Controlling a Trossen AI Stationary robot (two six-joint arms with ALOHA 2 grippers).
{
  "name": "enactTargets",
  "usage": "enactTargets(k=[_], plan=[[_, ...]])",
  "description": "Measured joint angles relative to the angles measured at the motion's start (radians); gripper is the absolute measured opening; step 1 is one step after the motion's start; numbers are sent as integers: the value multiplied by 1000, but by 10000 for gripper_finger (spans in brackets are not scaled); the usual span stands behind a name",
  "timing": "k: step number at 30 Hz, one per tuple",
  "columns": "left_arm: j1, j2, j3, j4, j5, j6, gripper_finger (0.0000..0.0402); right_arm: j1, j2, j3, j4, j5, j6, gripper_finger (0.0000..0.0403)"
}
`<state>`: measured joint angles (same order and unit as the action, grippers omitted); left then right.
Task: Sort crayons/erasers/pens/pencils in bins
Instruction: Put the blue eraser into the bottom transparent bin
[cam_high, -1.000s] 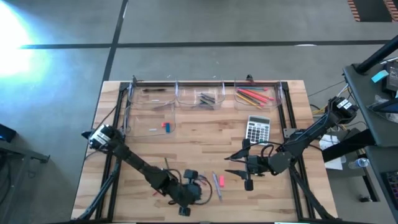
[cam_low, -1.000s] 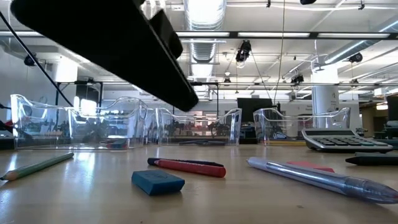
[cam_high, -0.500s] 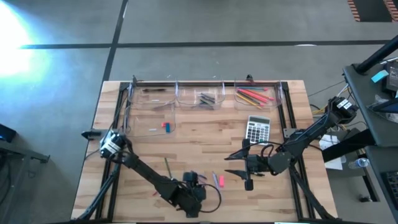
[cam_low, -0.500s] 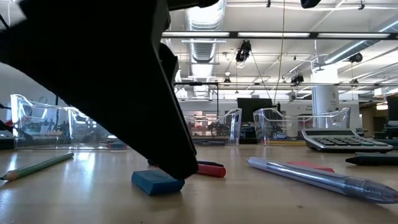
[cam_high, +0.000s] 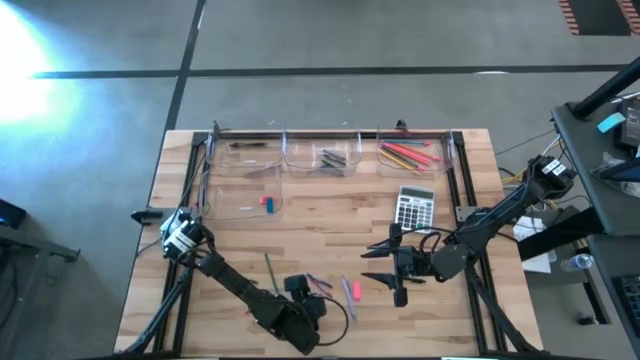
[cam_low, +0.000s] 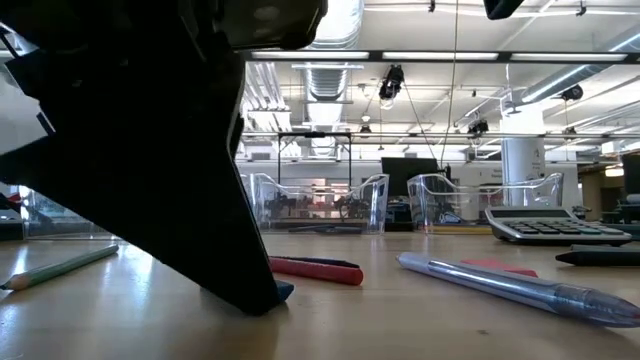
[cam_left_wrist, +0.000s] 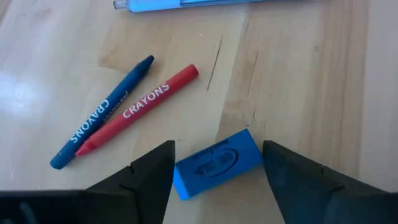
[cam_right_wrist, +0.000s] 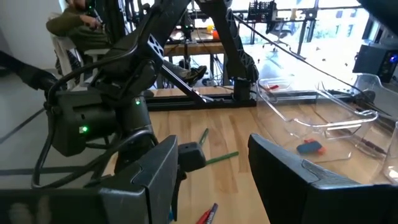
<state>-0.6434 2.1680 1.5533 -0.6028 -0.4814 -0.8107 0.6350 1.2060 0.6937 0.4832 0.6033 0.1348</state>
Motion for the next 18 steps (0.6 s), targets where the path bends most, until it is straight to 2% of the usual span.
enactTargets(k=[3,6,16,18], plan=[[1,0,-1,-3,0,-32,217,0,0,0,-7,0,13,187],[1,0,-2,-5,0,-48,190,2,0,0,-14,0,25,187],[0,1,4,2,20,-39,24,2,0,0,-17,0,33,187],[0,1,4,2,31,-26,7,2,6,0,-13,1,33,187]])
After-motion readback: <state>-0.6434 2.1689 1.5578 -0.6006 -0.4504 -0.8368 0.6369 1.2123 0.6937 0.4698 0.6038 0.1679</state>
